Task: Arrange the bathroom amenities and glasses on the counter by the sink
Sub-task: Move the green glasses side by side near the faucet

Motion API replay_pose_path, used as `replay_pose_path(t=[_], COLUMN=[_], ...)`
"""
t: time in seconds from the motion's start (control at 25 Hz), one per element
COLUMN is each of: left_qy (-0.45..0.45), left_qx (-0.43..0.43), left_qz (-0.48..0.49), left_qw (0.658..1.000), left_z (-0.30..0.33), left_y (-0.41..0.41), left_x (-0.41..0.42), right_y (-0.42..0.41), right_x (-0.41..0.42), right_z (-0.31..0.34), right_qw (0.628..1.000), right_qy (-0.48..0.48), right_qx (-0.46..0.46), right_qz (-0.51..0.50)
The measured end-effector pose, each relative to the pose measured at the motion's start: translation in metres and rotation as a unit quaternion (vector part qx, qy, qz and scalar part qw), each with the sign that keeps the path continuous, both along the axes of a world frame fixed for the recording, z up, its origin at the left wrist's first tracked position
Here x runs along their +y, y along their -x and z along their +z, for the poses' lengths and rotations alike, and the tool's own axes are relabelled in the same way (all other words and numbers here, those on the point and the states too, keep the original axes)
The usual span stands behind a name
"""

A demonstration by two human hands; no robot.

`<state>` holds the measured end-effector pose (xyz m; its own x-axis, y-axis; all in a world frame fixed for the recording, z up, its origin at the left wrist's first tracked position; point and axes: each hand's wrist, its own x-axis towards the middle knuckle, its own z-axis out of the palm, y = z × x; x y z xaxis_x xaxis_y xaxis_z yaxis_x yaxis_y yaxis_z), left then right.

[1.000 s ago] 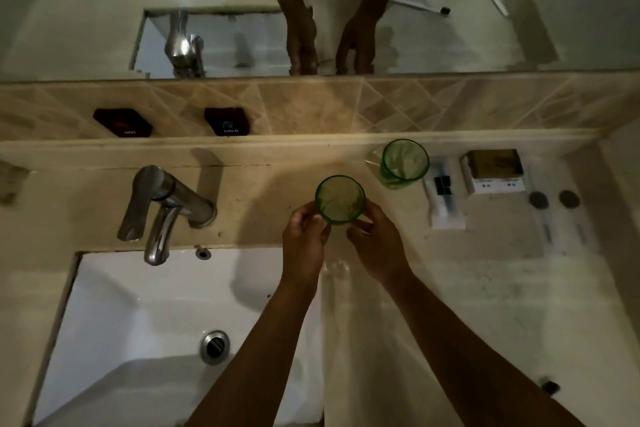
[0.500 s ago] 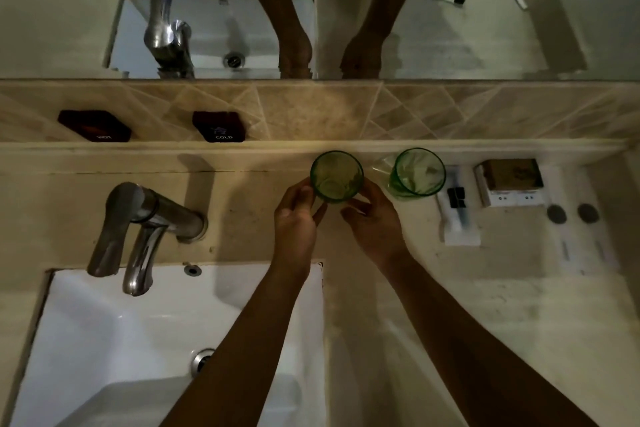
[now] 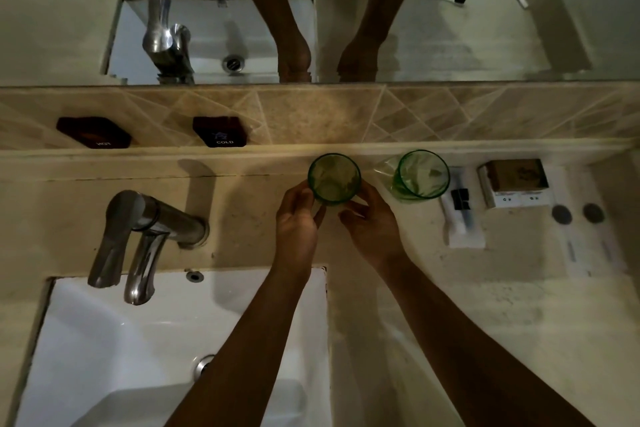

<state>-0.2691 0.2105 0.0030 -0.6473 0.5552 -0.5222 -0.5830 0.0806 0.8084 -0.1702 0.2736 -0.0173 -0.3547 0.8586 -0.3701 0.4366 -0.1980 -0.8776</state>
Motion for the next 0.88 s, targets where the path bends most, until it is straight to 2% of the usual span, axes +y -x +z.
replay_pose_path(t=[0.56, 0.72, 0.88], left_qy=[0.005, 0.041, 0.053], left_qx=[-0.024, -0.002, 0.010], left_qz=[0.020, 0.003, -0.060], left_qw=[1.000, 0.999, 0.997], left_z=[-0.003, 0.000, 0.006], left_y=[0.000, -0.012, -0.050], left_x=[-0.002, -0.025, -0.057], right_y=[-0.002, -0.033, -0.099], right_x=[-0.005, -0.019, -0.045], right_z=[0.004, 0.009, 0.009], right_qw=[1.000, 0.999, 0.998], right_qy=[0.027, 0.025, 0.031], right_qx=[0.002, -0.015, -0.019], right_qz=[-0.007, -0.021, -0.060])
